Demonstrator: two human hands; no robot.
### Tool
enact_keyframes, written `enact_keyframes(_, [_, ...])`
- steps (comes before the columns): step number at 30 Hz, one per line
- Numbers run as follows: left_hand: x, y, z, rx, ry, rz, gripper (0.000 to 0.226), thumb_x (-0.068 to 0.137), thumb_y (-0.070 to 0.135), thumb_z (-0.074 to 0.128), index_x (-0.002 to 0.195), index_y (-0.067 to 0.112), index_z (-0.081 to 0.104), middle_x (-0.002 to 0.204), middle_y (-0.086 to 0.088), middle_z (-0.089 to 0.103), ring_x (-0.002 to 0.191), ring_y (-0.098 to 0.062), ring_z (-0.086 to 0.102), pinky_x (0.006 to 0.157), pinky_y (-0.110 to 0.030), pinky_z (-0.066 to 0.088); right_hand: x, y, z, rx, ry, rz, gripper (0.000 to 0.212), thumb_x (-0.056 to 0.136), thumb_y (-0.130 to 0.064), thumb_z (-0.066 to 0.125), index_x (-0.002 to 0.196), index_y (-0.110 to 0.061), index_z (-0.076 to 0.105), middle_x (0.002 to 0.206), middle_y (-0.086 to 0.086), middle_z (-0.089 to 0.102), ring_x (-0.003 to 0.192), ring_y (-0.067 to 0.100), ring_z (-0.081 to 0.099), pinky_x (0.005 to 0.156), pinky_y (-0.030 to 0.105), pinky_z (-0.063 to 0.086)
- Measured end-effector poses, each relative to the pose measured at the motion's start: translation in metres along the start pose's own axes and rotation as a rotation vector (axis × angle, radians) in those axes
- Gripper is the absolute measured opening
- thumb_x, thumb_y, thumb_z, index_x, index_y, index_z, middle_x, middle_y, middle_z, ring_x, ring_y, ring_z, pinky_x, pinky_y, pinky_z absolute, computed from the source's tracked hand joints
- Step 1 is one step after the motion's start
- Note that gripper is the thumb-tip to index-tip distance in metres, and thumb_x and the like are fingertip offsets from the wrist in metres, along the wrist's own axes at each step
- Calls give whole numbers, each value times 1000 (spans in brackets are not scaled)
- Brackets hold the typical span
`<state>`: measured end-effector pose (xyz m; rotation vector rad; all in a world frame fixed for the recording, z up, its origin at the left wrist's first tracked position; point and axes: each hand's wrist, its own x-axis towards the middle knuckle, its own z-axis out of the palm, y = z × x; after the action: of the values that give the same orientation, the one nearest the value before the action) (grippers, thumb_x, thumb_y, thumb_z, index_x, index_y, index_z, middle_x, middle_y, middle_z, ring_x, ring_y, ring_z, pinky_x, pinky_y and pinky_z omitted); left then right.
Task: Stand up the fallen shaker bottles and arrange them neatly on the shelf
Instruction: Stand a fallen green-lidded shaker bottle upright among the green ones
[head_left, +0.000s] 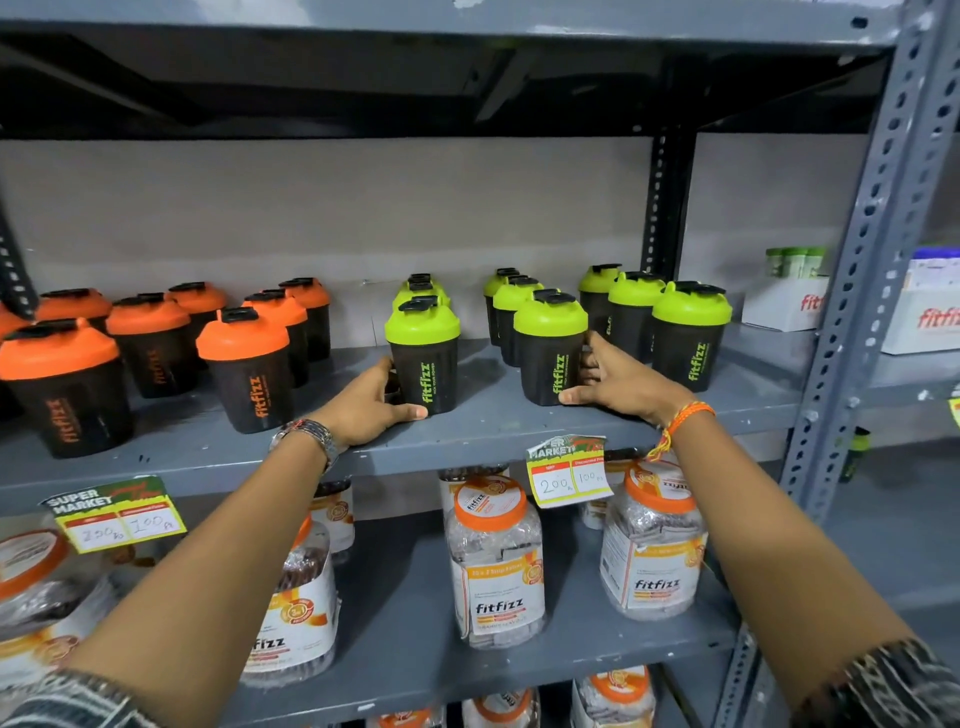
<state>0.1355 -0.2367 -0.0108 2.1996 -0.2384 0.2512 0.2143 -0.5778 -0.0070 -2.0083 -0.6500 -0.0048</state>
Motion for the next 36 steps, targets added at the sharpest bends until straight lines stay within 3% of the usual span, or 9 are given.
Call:
enact_keyframes(2, [0,0,1,14,7,-13,69,84,8,78,142,18,41,135,0,60,132,-21,56,119,-44,38,-1,0,1,-5,-10,-3,79,82,3,78,138,-28,32,129,-6,58,116,5,61,96,21,52])
enact_keyframes(5, [0,1,2,43,31,-27,70,83,12,79,142,14,41,134,-2,61,130,-22,58,117,-45,40,-2,1,3,-14,19,11,76,82,-2,80,136,-27,33,122,-11,60,114,9,64,97,29,53])
enact_keyframes(8, [-1,2,2,64,48,-37,73,82,15,81,143,14,41,138,-7,61,130,-23,57,118,-47,39,-2,-1,5,-41,36,10,73,80,-4,82,132,-23,33,119,-13,57,113,10,62,92,23,55])
enact_keyframes(12, [-2,4,2,54,47,-40,72,82,14,80,143,14,42,140,-8,60,132,-23,56,119,-49,38,-2,-1,7,-61,70,25,82,76,-14,87,139,-17,35,132,-1,59,124,22,61,107,44,49])
enact_keyframes(15, [-3,5,3,58,42,-36,71,83,13,79,144,14,41,141,-8,59,133,-23,54,119,-46,38,-2,0,6,-61,77,34,83,75,-13,87,141,-15,36,136,4,58,125,24,61,109,48,48])
enact_keyframes(20, [-4,7,4,52,38,-34,67,84,11,78,141,16,43,135,-2,60,127,-18,56,111,-32,38,-3,0,5,-38,73,43,81,79,-6,84,144,-10,37,141,11,58,124,24,62,109,47,48])
enact_keyframes(26, [-3,6,3,53,37,-50,70,83,12,79,142,15,42,140,-7,59,132,-22,55,119,-45,38,-4,-1,5,-29,57,38,76,81,0,80,144,-10,40,139,12,59,123,24,62,107,41,50])
enact_keyframes(29, [-3,4,2,52,37,-49,70,83,12,79,142,15,42,140,-7,60,130,-21,56,118,-43,39,-6,-3,5,-30,50,36,74,81,1,79,143,-12,41,137,11,61,121,22,63,103,34,51])
enact_keyframes(36, [-4,6,3,36,54,-65,70,81,9,80,141,11,44,136,-9,62,125,-20,59,112,-37,42,-9,-8,5,-27,34,56,77,81,1,79,145,-11,39,139,12,59,124,24,62,106,37,50])
